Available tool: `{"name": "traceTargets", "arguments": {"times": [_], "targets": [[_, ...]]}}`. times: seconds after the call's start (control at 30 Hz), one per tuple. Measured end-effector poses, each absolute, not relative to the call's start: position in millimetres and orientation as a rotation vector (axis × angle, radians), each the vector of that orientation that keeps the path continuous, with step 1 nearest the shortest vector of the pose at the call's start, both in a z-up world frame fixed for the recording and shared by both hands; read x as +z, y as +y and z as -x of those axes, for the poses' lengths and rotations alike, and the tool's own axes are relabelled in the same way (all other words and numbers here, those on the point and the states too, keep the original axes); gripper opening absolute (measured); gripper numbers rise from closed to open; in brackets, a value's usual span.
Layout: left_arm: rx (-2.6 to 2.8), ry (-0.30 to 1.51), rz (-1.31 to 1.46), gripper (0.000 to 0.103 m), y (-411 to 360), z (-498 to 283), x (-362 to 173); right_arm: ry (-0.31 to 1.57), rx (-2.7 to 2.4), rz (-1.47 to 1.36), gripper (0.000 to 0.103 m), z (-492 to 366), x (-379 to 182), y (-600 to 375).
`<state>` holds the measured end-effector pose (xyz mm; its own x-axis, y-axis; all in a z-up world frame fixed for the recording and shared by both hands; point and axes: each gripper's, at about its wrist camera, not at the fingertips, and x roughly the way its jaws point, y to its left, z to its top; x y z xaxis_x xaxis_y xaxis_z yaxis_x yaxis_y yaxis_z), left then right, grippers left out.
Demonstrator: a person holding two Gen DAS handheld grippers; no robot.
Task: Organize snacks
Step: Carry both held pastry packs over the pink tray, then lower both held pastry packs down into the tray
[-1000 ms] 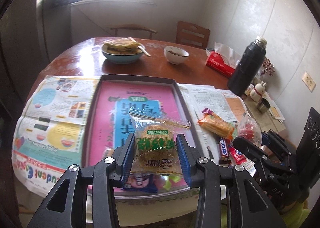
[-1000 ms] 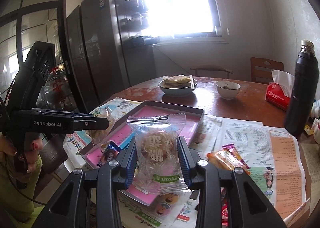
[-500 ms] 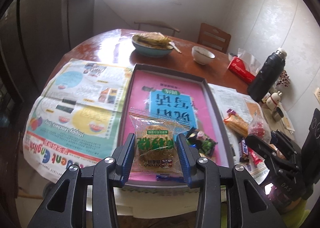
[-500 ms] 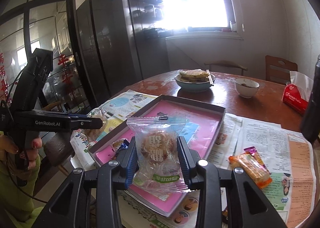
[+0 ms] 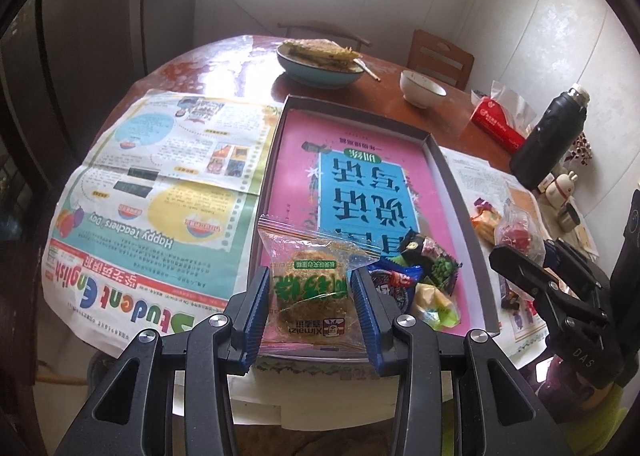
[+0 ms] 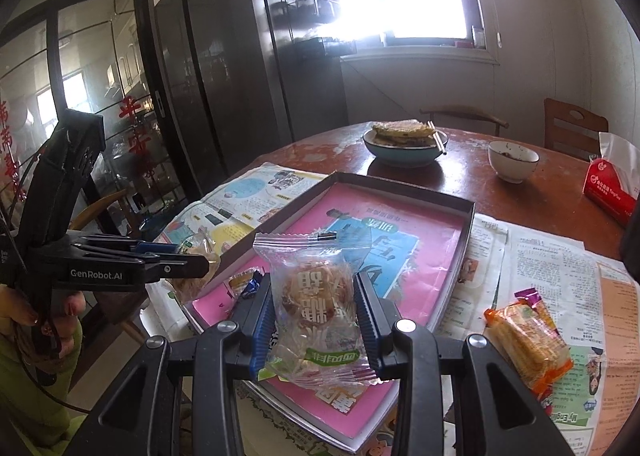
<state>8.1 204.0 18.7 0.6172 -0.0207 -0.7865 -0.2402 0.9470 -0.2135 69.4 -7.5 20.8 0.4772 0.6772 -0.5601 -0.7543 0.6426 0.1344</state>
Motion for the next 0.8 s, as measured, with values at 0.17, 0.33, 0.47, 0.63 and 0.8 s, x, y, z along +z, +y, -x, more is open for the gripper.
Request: {"name": "traceTargets", "arguments": {"times": [0.17,0.33,0.47,0.63,0.8], "targets": [[0.118,0.922,0.301,0.043,199.5,-12.3,10.0,0.641,0.873,0.143,0.039,-73.0,13.2,-1.3],[0.107,0.952,0.291,0.043,195.2,-16.3,-0.7,0.656,0.876,0.149,0.039,-76.2,8.2,4.7],[0.103,0.959,0.278,0.043,191.9,-18.6,-5.4,0.671,0.880,0.156,0.039,-80.1,2.8,10.9],[0.107,0.965,0.267,0.043,190.3,-22.2,-7.7,0.686,0.891,0.167,0.039,-83.1,-3.5,18.5],[0.113,0.970,0.260,0.043,189.6,-26.0,-10.6,0.700,0.909,0.175,0.039,-83.9,-9.9,25.5]]}}
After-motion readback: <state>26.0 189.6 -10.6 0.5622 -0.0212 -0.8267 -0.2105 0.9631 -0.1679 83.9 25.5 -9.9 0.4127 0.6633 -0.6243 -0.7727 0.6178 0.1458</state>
